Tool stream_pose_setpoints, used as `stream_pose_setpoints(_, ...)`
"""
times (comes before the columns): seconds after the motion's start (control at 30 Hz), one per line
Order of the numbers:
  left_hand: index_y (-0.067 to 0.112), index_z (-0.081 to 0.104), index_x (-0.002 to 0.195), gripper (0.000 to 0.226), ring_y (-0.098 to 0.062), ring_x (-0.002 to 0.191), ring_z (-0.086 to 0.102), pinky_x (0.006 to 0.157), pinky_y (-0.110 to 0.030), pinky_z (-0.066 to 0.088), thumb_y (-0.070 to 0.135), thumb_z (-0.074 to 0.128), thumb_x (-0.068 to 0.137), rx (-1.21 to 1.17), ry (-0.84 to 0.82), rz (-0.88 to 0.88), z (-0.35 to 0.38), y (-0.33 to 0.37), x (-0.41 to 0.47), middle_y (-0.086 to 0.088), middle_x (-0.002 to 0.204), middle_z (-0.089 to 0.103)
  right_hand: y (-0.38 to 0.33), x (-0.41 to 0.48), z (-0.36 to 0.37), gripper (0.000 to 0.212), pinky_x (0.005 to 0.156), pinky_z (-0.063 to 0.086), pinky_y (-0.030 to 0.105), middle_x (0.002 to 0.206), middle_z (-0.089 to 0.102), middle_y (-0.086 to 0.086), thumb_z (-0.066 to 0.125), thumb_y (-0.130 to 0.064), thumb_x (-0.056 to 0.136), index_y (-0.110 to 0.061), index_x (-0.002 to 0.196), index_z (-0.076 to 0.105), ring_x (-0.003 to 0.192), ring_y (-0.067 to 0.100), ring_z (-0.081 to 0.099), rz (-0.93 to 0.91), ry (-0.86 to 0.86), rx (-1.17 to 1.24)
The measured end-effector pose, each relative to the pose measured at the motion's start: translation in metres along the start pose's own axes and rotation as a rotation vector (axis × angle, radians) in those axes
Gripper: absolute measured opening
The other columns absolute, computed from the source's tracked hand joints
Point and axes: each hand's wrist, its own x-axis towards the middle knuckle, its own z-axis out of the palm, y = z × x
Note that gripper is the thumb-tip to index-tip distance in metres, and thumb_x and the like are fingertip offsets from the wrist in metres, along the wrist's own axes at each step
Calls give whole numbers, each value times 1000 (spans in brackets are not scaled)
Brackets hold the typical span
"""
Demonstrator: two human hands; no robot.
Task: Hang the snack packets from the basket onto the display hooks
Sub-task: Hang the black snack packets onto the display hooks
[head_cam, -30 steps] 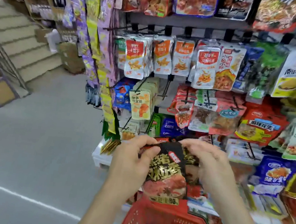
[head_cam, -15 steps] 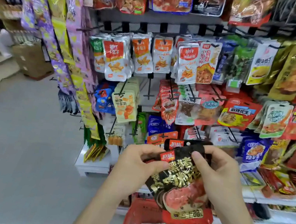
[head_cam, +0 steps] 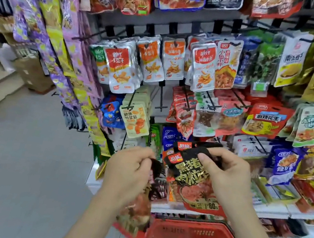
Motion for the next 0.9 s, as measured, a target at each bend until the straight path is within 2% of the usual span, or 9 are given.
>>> stream_pose_setpoints(0.1,30,57,84,19,-13,55,55,57,-37,48,32,40,92,76,-3,20,6,-13,23,6,55,55,12,9,31,30,58,43,9,71,67,-25,73,-7,83,-34,72,66,65,-3,59,11,11,-19)
stream_pose_setpoints(0.2,44,50,113,25,-11,68,61,65,-34,50,55,47,91,143,-131,9,11,-35,47,9,65,60,22,19,63,31,63,44,9,76,69,-24,74,-6,81,-35,73,68,72,-2,63,18,18,-63)
stream_pose_setpoints(0.27,47,52,116,32,-8,69,61,66,-33,50,60,51,87,99,-187,-8,10,-50,63,9,67,61,28,25,82,29,61,43,8,77,69,-23,75,-7,81,-34,74,69,71,-2,63,26,35,-93)
stream_pose_setpoints(0.4,42,43,94,27,-8,43,45,49,-32,38,57,62,81,-82,-100,-74,14,-83,92,5,47,48,42,41,116,23,60,46,14,70,70,-14,75,-6,81,-28,72,71,63,0,61,95,133,4)
stream_pose_setpoints(0.57,38,55,71,24,-16,65,62,68,-42,51,54,72,74,-228,-200,-243,26,-106,118,-4,70,68,57,63,137,16,68,49,22,76,73,-11,75,-8,80,-24,76,74,72,4,66,148,213,33)
stream_pose_setpoints(0.63,35,62,62,23,-16,60,59,61,-38,47,51,74,74,-293,-185,-256,32,-114,127,-8,67,68,61,71,140,12,69,49,24,76,73,-9,76,-13,80,-24,77,75,73,6,66,151,198,18)
stream_pose_setpoints(0.77,37,69,62,15,-3,44,39,47,-19,27,46,75,74,-397,-181,-237,41,-133,138,5,45,47,74,92,143,11,66,48,29,71,65,-6,67,-32,84,-28,74,70,71,14,60,122,173,47)
stream_pose_setpoints(0.8,39,69,62,15,-3,44,39,47,-19,27,47,74,73,-388,-192,-223,43,-137,138,7,44,45,79,97,144,13,65,45,33,68,60,-5,65,-35,85,-27,75,67,67,17,54,111,177,46)
stream_pose_setpoints(0.9,43,69,62,12,-4,45,40,53,-25,31,49,72,71,-357,-206,-178,49,-145,134,0,45,47,95,114,150,14,62,38,21,64,51,-12,69,-28,85,-26,73,62,64,7,46,23,202,14)
